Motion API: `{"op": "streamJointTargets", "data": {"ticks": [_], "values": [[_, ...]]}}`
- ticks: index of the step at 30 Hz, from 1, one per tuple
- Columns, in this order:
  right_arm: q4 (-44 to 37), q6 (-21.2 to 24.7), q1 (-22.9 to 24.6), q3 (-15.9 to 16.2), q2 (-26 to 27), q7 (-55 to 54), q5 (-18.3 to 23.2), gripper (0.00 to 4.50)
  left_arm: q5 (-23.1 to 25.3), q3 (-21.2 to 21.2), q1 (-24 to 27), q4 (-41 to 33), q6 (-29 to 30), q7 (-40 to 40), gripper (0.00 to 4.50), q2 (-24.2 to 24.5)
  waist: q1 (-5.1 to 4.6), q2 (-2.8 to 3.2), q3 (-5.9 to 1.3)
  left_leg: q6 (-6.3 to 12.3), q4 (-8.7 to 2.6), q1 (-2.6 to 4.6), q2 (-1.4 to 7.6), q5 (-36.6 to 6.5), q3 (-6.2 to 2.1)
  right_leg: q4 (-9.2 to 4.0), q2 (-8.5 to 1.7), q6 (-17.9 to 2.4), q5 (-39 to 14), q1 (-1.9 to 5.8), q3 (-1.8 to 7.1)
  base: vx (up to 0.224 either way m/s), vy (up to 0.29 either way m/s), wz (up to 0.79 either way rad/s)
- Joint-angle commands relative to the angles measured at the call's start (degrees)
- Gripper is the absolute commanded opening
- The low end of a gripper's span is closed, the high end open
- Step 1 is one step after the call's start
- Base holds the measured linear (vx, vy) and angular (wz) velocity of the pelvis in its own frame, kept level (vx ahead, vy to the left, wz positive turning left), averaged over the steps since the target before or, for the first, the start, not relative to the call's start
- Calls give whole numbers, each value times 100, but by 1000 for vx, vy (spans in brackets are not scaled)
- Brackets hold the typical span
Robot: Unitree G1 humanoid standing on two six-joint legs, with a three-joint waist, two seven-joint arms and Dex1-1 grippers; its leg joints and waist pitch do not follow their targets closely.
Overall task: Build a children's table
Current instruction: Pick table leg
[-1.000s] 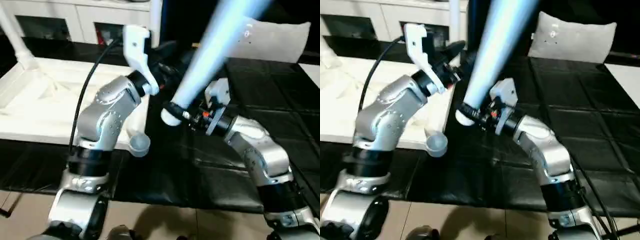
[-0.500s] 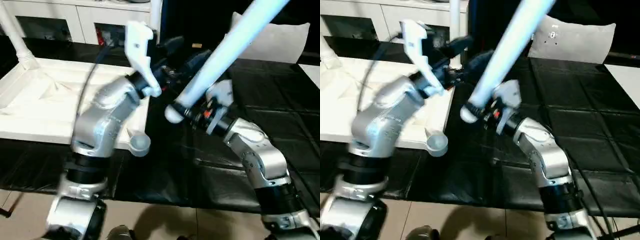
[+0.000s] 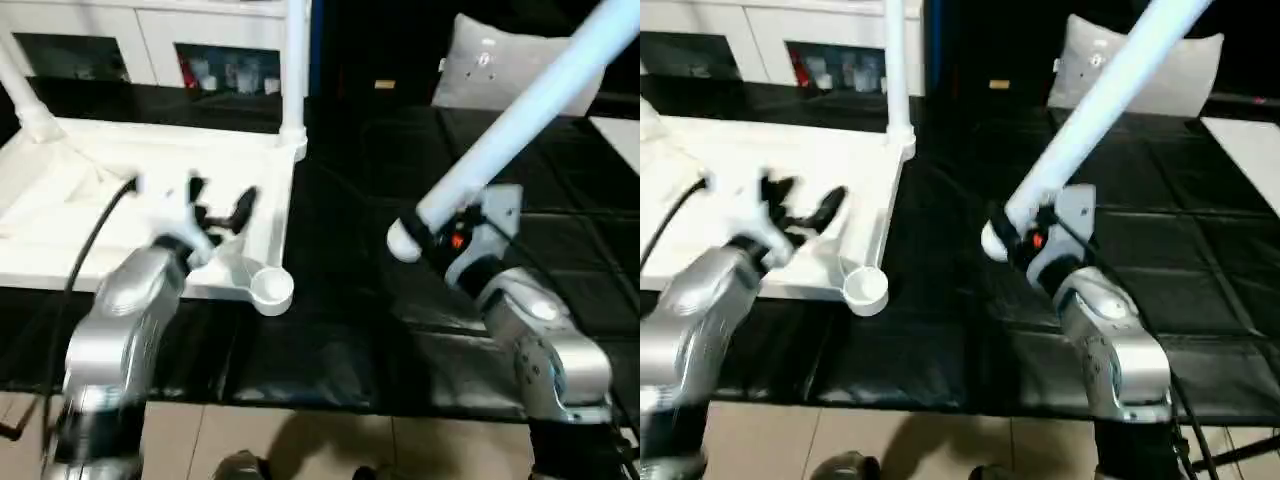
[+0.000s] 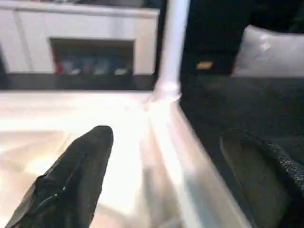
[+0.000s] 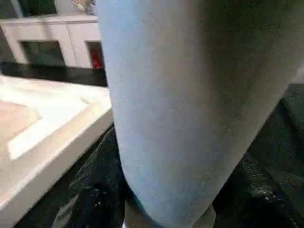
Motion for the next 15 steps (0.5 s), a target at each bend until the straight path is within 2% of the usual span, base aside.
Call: {"op": "streamJointTargets", "data": {"ticks": [1, 2, 3, 4, 5, 6, 7, 8, 9, 10, 11, 12, 13, 14, 15], "values": [[-32, 53, 119, -33, 18, 31, 150, 194, 92, -85, -23, -187, 29, 109, 414, -61, -46, 47, -268, -144, -501, 129, 297, -1593, -123, -497, -434, -525, -1634, 167, 312, 0, 0, 0], [46, -67, 219, 105, -9, 14, -29, 194, 144, -127, 43, -193, -13, 127, 414, -115, -30, 11, -249, 29, -480, 89, 260, -1540, -87, -548, -541, -560, -1863, 190, 374, 0, 0, 0], [81, -196, 272, 281, -101, 67, -226, 194, 194, -209, 105, -206, -46, 89, 414, -99, -16, -31, -267, 128, -459, 59, 245, -1437, -71, -566, -594, -575, -1934, 231, 404, 0, 0, 0], [84, -237, 290, 347, -138, 93, -296, 194, 213, -243, 130, -216, -59, 74, 414, -90, 3, -36, -260, 224, -439, 28, 237, -1319, -75, -583, -657, -596, -2008, 260, 437, 0, 0, 0], [71, -150, 296, 321, -62, 72, -212, 194, 298, -310, 160, -225, -93, 109, 414, -68, 52, -35, -261, 443, -362, -10, 216, -1084, -72, -639, -793, -638, -2116, 305, 528, 0, 0, 0], [62, -69, 290, 271, 11, 54, -113, 194, 353, -341, 167, -222, -116, 141, 414, -58, 93, -59, -258, 672, -235, -68, 219, -850, -139, -712, -1014, -722, -2204, 380, 656, 0, 0, 0], [89, -96, 281, 312, 11, 45, -177, 194, 380, -376, 180, -253, -109, 182, 414, -68, 114, -62, -263, 774, -179, -109, 222, -719, -174, -737, -1099, -761, -2259, 410, 699, 0, 0, 0], [155, -165, 267, 387, -16, 64, -282, 194, 391, -397, 194, -298, -93, 225, 414, -96, 166, -110, -262, 891, -97, -121, 273, -553, -234, -771, -1222, -870, -2327, 406, 757, 3, 64, 1], [184, -186, 269, 410, -24, 70, -308, 194, 393, -399, 196, -309, -85, 228, 414, -104, 156, -41, -235, 950, -167, -87, 302, -518, -225, -760, -1107, -1034, -2170, 349, 693, 3, 64, 1], [204, -186, 264, 415, -20, 71, -305, 194, 396, -395, 189, -303, -82, 224, 414, -104, 105, 7, -252, 1092, -286, 13, 292, -495, -143, -660, -852, -1166, -1746, 273, 544, 9, 84, 7], [228, -263, 284, 436, -22, 62, -336, 194, 414, -401, 187, -284, -82, 212, 414, -97, 73, 14, -275, 1208, -325, 94, 268, -444, -82, -600, -732, -1204, -1470, 232, 470, 6, 105, 9], [228, -263, 284, 436, -22, 62, -336, 194, 414, -401, 187, -284, -82, 212, 414, -97, 9, 51, -293, 1493, -371, 139, 231, -267, -38, -502, -590, -1232, -1006, 199, 363, 6, 105, 9], [212, -283, 338, 439, -5, 40, -332, 194, 432, -408, 189, -253, -101, 199, 414, -91, -25, 73, -309, 1633, -380, 152, 212, -163, -27, -473, -551, -1223, -848, 190, 325, -2, 116, 6], [110, -303, 474, 430, 9, 14, -312, 194, 456, -412, 151, -164, -129, 208, 414, -109, -32, 46, -309, 1926, -360, 189, 173, -164, 14, -494, -596, -1177, -730, 138, 318, -4, 125, 5], [69, -303, 515, 423, 6, 15, -305, 194, 458, -410, 120, -125, -133, 222, 414, -125, -30, 20, -304, 1945, -349, 148, 168, -208, 8, -516, -667, -1161, -765, 177, 347, -4, 125, 5]]}}
